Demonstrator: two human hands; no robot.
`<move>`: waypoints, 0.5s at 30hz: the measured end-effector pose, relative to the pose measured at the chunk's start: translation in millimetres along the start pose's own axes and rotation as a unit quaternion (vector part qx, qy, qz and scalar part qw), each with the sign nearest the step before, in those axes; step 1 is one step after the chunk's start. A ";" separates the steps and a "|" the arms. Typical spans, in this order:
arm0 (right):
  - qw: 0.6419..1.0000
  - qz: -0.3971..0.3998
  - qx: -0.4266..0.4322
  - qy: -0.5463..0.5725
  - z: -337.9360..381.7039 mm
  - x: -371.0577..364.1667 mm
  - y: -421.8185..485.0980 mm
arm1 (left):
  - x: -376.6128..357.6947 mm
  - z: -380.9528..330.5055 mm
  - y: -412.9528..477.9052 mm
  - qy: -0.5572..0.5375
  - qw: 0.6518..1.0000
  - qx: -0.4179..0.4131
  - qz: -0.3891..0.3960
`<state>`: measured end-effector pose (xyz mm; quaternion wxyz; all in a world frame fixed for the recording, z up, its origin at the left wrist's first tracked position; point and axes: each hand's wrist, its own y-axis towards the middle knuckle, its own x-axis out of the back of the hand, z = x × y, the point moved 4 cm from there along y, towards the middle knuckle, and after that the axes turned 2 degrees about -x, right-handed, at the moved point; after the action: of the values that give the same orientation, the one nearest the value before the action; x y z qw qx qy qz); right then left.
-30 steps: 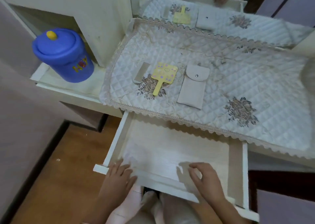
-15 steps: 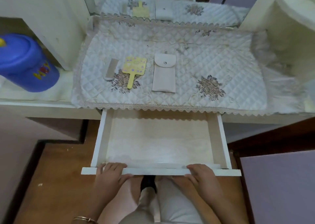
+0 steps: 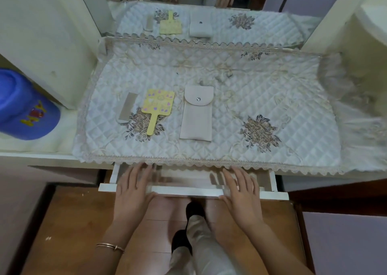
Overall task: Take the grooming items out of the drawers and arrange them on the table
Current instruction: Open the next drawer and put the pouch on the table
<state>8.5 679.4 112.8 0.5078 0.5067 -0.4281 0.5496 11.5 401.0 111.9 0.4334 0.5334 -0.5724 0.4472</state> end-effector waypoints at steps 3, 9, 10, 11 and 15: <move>0.999 -0.019 0.017 -0.022 -3.1 0.2 27.5 | 1.3 -2.6 25.7 0.017 0.999 -0.016 -0.024; 0.997 -0.069 0.025 0.010 -10.4 -5.5 60.8 | -1.1 -3.3 55.2 0.013 0.997 0.025 -0.075; 0.996 -0.080 0.025 0.018 -10.5 -5.6 64.1 | -0.4 -4.9 58.3 0.006 0.996 0.043 -0.076; 0.995 -0.091 0.024 0.024 -11.1 -6.5 67.9 | -1.1 -5.8 61.8 -0.001 0.996 0.060 -0.072; 0.995 -0.096 0.018 0.015 -14.1 -7.8 77.0 | -3.1 -9.5 70.8 -0.017 0.994 0.095 -0.058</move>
<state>-69.9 683.3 106.8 0.5554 0.5461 -0.3599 0.5136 -58.8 413.1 107.4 0.3964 0.6120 -0.5029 0.4642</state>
